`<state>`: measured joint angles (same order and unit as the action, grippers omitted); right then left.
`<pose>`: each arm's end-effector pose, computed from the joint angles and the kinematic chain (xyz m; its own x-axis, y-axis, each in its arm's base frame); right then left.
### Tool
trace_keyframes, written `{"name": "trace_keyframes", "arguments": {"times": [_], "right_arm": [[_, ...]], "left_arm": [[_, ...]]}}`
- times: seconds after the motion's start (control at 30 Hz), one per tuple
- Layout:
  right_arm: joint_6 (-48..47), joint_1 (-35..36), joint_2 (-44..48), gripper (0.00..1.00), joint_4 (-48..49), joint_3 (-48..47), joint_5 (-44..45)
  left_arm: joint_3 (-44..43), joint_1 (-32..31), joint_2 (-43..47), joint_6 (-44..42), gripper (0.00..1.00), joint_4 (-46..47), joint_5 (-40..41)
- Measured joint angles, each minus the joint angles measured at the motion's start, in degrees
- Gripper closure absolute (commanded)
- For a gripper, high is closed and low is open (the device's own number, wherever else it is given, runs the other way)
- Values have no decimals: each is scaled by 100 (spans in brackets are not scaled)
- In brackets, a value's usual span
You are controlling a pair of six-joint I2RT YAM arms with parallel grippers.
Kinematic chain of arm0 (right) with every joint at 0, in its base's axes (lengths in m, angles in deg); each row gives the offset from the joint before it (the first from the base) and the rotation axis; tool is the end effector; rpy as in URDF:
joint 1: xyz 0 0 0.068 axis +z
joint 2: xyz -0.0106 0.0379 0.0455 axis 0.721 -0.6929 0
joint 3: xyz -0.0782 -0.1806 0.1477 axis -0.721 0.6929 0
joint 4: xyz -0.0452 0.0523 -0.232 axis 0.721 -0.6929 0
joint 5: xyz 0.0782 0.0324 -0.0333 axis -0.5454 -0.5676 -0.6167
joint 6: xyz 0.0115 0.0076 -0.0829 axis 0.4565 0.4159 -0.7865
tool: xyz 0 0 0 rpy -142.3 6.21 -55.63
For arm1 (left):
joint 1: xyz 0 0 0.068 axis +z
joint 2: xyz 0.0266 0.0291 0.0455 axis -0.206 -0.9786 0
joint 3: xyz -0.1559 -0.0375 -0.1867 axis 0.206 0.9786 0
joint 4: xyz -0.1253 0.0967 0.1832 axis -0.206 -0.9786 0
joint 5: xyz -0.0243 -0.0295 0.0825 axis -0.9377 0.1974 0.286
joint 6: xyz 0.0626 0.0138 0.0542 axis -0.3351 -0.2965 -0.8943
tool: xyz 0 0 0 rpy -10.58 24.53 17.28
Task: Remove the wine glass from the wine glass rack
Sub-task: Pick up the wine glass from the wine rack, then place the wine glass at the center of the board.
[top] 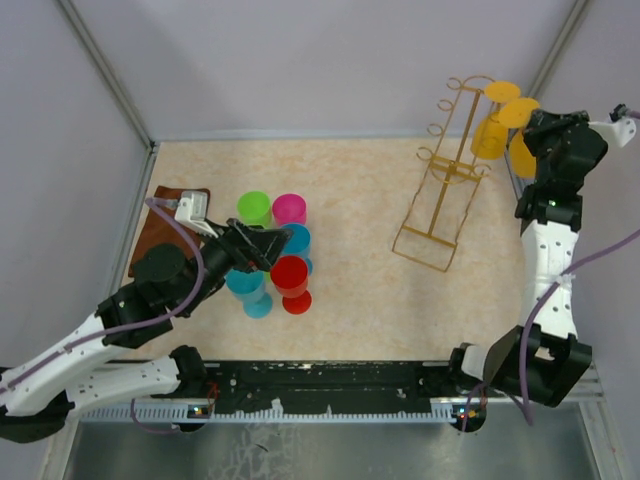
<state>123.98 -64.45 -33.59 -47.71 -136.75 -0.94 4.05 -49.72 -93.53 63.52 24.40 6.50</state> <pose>0.3031 -0.1022 0.4066 0.2868 0.6760 -0.6788 0.1870 0.6555 0.7317 0.1166 -0.1441 0.3872 -0.3211 -0.4796 -0.8167 0.4589 0.6756 -0.5771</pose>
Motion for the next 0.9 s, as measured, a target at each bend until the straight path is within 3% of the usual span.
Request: {"name": "trace_keyframes", "arguments": {"times": [0.47,0.7,0.9], "right_arm": [[-953,0,2033,100,-1484,170,-455],[-1362,0,3191,100,-2911,-420,-1757],[-1491,22,3834,100,-3792,-979,-3379]], "left_arm": [[170,0,365,-26,1,17,-221],[466,0,584,-140,1,138,-595],[763,0,723,-267,1,446,-1071]]}}
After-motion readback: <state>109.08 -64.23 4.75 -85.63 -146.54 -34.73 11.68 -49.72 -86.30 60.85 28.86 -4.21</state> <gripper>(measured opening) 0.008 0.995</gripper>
